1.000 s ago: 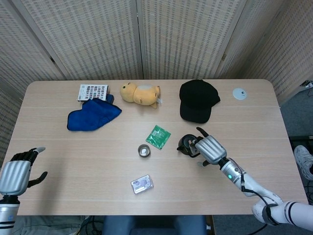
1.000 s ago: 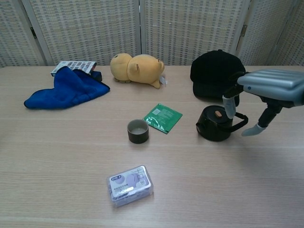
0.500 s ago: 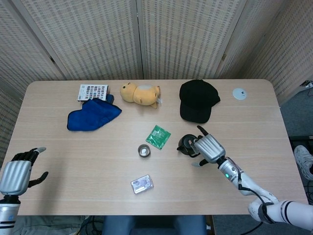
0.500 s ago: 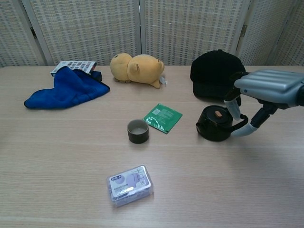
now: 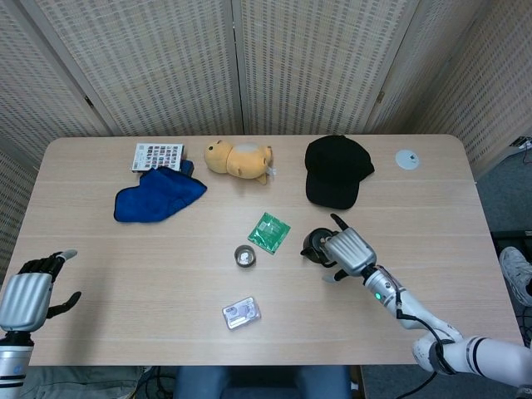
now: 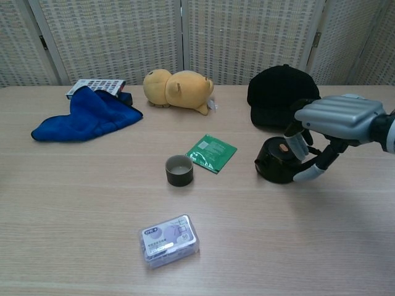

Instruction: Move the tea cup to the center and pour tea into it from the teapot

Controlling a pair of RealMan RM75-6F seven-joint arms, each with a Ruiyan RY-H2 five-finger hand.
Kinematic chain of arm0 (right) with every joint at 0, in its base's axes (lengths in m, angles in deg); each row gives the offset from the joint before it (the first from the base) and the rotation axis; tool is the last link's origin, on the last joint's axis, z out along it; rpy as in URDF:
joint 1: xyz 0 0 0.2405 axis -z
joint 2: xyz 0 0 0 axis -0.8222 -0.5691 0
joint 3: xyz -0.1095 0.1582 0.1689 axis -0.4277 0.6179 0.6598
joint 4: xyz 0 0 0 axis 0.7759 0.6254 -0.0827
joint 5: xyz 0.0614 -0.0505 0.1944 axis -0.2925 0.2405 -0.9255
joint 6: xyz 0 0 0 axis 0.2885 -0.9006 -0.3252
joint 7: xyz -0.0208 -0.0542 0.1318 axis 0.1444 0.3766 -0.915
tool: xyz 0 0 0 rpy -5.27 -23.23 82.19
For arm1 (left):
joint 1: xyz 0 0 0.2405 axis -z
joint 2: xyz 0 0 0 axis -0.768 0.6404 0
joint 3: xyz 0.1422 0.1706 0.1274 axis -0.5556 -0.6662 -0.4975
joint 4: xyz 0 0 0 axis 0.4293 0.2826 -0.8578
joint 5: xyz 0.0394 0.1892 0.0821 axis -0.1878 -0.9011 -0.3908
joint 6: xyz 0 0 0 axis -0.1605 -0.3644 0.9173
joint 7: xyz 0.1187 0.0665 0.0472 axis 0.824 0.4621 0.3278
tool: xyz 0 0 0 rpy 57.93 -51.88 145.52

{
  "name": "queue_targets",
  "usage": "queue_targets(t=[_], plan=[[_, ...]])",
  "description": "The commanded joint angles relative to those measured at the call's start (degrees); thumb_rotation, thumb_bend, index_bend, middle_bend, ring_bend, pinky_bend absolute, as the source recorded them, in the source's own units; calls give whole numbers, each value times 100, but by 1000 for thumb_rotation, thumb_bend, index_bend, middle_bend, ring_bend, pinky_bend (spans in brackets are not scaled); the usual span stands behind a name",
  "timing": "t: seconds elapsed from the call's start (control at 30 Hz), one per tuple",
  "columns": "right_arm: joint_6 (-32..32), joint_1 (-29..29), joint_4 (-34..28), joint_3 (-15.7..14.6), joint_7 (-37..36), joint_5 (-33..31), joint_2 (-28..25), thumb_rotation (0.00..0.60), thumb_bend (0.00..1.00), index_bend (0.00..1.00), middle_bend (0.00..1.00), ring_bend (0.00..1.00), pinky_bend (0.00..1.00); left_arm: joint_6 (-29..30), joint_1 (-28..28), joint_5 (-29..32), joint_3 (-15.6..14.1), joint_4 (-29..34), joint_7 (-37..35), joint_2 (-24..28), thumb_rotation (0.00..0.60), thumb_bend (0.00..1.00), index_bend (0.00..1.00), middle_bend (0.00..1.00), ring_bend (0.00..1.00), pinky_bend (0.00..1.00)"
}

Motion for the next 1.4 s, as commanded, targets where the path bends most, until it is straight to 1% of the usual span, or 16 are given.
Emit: queue_targets(t=[0.03, 0.5, 0.87, 1.17, 1.4], plan=[[18, -14, 23, -6, 51, -23, 29, 366, 0, 591, 547, 466, 0, -5, 3, -2, 0, -12, -6, -5, 600, 220, 227, 270, 320, 279], [110, -88, 166, -16, 140, -96, 177, 374, 0, 591, 557, 474, 0, -8, 13, 2, 21, -8, -20, 30, 600, 220, 227, 270, 320, 278], [162, -66, 132, -113, 311, -203, 178, 384, 0, 591, 556, 474, 0, -2, -1, 0, 9, -17, -31, 25, 600, 220, 227, 270, 318, 274], [135, -22, 24, -177, 481, -291, 133, 403, 0, 591, 557, 474, 0, -1, -7, -7, 2, -48, -56, 4, 600, 220, 227, 270, 318, 274], [121, 6, -24, -234, 576, -318, 125, 435, 0, 591, 556, 474, 0, 6, -16, -4, 1, -56, -71, 0, 600, 220, 227, 270, 318, 273]])
